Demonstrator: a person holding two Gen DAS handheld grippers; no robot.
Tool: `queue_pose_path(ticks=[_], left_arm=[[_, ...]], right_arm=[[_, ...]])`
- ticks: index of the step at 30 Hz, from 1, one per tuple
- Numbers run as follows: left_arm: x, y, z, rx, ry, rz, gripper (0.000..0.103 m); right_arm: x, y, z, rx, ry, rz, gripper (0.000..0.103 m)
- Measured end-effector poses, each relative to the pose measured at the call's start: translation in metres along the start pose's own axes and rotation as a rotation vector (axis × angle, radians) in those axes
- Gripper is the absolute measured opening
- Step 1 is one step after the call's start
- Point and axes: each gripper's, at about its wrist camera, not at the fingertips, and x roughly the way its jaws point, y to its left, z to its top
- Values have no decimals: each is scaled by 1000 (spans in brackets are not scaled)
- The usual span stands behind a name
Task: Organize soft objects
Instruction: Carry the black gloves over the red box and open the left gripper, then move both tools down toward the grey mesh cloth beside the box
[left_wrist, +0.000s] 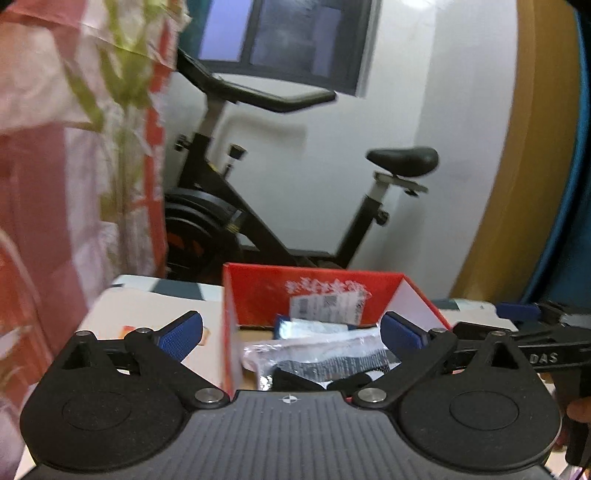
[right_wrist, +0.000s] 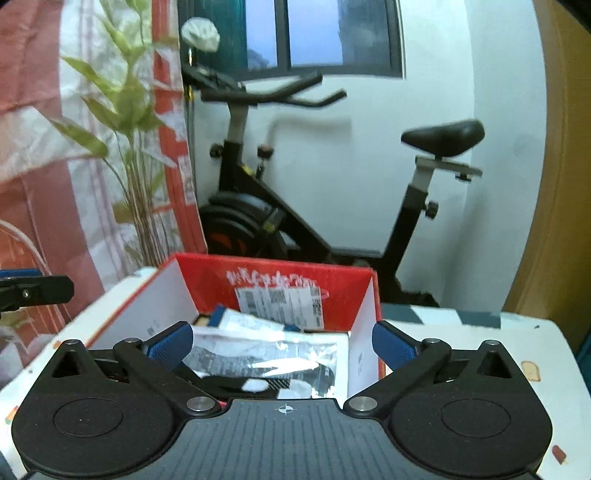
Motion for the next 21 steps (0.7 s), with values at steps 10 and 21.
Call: queue_pose_path(ticks=[10,21], left_arm=[[-87,-13,0,-19,-69,172,103],[-148,-27,-19,-8,-82,234,103]], right_arm=[[-82,15,3,16,-163,30,103],[-138,23,-23,85,-191,47,103]])
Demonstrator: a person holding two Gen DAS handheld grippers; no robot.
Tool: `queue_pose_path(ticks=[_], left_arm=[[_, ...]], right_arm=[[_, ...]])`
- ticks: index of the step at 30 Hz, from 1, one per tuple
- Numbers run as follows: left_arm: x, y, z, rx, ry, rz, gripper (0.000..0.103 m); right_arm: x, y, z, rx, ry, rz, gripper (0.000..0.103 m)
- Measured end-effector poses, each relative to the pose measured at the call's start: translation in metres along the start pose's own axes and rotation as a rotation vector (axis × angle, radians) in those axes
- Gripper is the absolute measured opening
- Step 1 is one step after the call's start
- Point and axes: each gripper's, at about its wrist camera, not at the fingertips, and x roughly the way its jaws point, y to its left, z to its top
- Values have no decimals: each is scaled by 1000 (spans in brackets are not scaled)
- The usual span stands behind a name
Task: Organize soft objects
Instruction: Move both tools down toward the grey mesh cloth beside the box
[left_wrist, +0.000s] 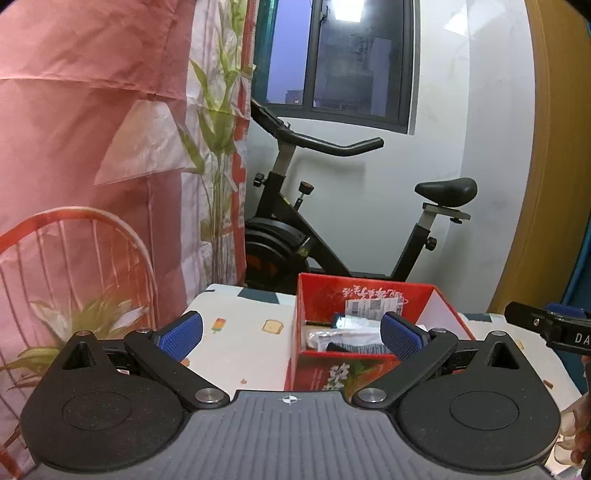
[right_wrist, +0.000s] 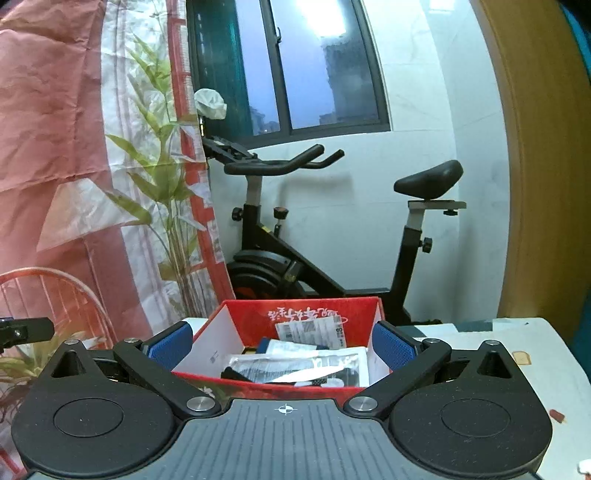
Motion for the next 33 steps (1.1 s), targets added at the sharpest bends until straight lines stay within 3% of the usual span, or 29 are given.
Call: queue_pose_path(ticks=[5,11,22,28,33], left_arm=[[1,-4,-15,46,24,23,103],[13,-6,-50,59,69,-34,103],[62,-6,-115,66,308,-67,103],[79,2,-134,6,368,-101,102],[90,-4,-147,44,407,-87,101]], right_arm=[[-10,2,-8,-1,1,-12,103],[-8,-3,-28,-16,31,-39,103],[14,-26,-109,13,222,-73,103],[28,-26,-144,-17,315,-105,103],[37,-36,-161,-1,363,-130,102]])
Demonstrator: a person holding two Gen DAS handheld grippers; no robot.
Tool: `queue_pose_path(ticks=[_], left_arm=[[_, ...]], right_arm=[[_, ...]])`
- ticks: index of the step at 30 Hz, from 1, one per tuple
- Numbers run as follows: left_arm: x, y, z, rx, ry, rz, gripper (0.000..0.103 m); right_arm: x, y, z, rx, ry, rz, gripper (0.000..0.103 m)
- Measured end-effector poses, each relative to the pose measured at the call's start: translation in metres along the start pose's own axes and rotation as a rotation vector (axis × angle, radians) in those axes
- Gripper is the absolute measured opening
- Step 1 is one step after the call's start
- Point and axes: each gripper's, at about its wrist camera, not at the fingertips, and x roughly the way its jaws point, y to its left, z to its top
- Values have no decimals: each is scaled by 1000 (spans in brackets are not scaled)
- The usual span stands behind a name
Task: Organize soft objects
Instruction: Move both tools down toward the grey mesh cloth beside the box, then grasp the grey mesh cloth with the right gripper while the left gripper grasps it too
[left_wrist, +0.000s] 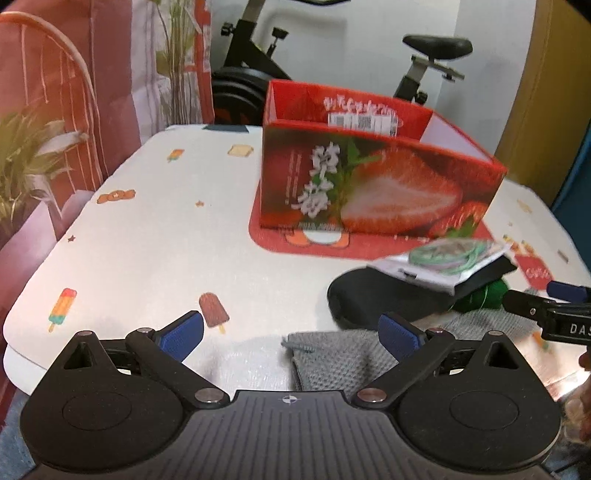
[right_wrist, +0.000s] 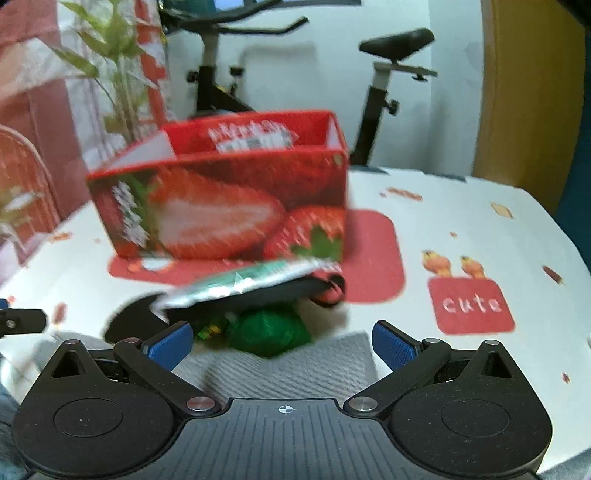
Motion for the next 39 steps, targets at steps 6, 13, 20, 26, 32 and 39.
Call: queue_pose_path(ticks=[6,13,20,26,32,39], left_arm=[[12,-2,-6,42,23,-4,100],[23,2,-11,11,88,-40,80],[27,-1,-15,8,131,-72,64],[41,2,-17,-29,167,-57,57],[51,-1,-10,-34,152,-51,46],[47,-16,-12,66,129,-32,36]], right_arm=[[19,-11,-18,12,40,-49,89],[27,-8,-26,3,76,-28,73],[26,2,-26,-47,88,-8,53],[29,11,-26,-86,82,5,43],[39,12,-23,-79,69,18,36],[41,11,-23,-69,62,33,42]])
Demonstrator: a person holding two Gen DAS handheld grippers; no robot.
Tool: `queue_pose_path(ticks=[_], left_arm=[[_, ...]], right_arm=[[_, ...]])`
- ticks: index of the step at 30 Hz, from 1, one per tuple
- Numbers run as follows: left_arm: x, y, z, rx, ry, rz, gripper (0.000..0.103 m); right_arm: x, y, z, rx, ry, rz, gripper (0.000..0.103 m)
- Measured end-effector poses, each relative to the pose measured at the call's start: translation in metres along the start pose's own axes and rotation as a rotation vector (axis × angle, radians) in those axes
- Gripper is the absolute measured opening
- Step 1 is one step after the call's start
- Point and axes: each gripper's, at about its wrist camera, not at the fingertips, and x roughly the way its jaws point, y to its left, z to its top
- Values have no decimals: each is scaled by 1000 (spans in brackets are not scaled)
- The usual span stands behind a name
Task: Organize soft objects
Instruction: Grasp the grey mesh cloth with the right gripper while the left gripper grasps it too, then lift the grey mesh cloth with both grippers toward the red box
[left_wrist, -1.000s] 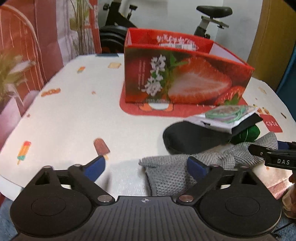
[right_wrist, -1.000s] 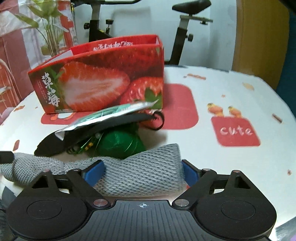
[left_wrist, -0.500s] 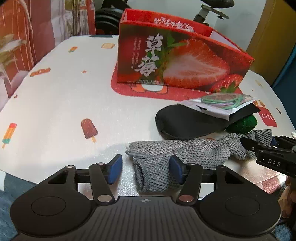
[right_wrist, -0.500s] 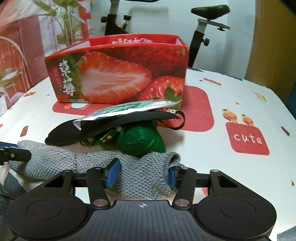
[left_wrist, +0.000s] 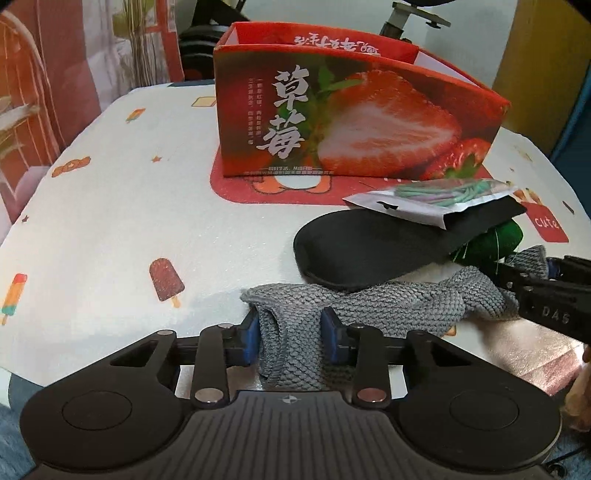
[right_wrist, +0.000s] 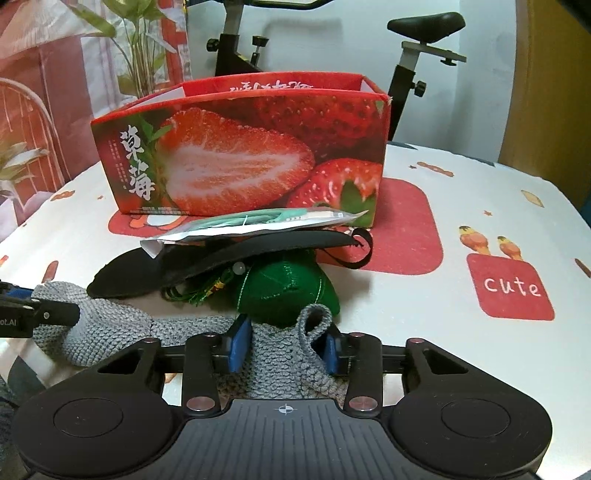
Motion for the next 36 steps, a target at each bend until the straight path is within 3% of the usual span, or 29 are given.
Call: queue_pose_path(ticks=[2,5,10,15,21,26,29,32,36], left_arm=[[-1,2,-1,-13,0,-7,35],[-2,5,-3,-34,1,-16,34],[-1,9,-3,-51,-2,-24,33],[-1,13,-4,-74,-11,-30,32],[0,12,-5,-65,-13,-27,34],[1,11,-5,-60,-14,-21,35],[1,12,-5,-59,-14,-21,37],[2,13,-5,-64,-12,-13,42],[2,12,-5,-52,-14,-2,46]], right_arm=[[-5,0,0,-2,1,-7,46],[-19,-2,3,-14,-20,4,59],[-31,-20,5,69,-21,6,58],[-26,-30,0,145,20,62,54],[-28,-27,1,134,55,63,68],[-28,-26,0,109,78,25,69],[-23,-29,-3,112,94,3,67],[-22,-34,-5,138,94,11,48],[-19,-29,-6,114,97,13,36]])
